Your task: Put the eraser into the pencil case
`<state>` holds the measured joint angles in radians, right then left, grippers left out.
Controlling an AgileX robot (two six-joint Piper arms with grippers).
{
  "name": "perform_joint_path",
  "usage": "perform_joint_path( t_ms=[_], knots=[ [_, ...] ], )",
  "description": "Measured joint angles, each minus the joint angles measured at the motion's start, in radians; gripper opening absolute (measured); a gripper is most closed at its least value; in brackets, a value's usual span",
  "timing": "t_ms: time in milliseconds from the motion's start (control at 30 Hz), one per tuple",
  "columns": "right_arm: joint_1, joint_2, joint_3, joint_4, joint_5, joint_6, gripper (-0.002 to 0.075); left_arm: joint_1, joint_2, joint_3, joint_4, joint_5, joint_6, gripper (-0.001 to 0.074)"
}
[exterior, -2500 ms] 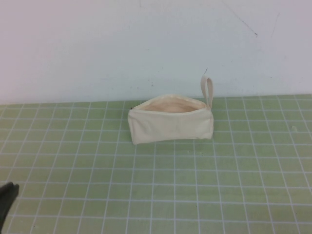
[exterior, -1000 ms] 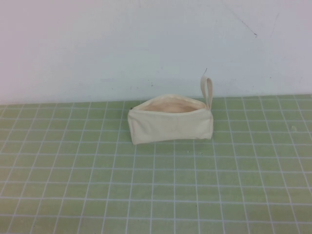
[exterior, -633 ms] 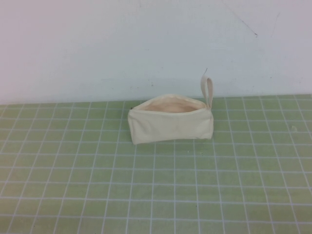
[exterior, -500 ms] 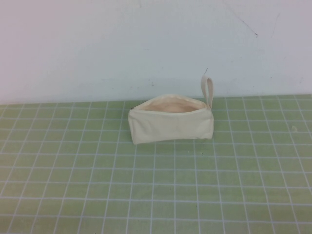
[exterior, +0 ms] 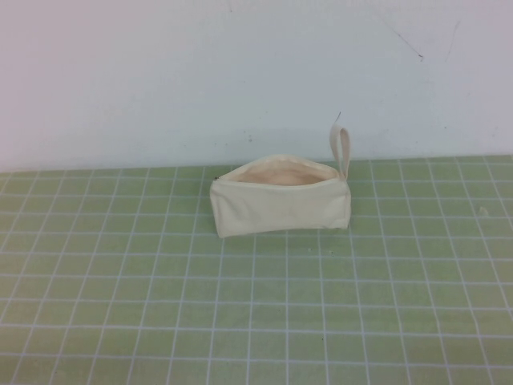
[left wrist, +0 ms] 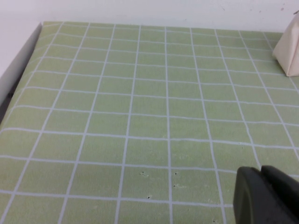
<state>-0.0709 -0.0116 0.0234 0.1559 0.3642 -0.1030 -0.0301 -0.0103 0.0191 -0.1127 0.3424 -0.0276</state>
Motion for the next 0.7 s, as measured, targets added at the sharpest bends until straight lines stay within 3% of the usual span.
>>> perform_joint_path(
  t_ms=[400, 700],
  knots=[
    [0.000, 0.000, 0.000, 0.000, 0.000, -0.002, -0.0001, 0.000, 0.000, 0.000, 0.000, 0.000, -0.002, -0.0001],
    [0.000, 0.000, 0.000, -0.008, 0.000, -0.120, -0.0001, 0.000, 0.000, 0.000, 0.000, 0.000, -0.004, -0.0001]
  ],
)
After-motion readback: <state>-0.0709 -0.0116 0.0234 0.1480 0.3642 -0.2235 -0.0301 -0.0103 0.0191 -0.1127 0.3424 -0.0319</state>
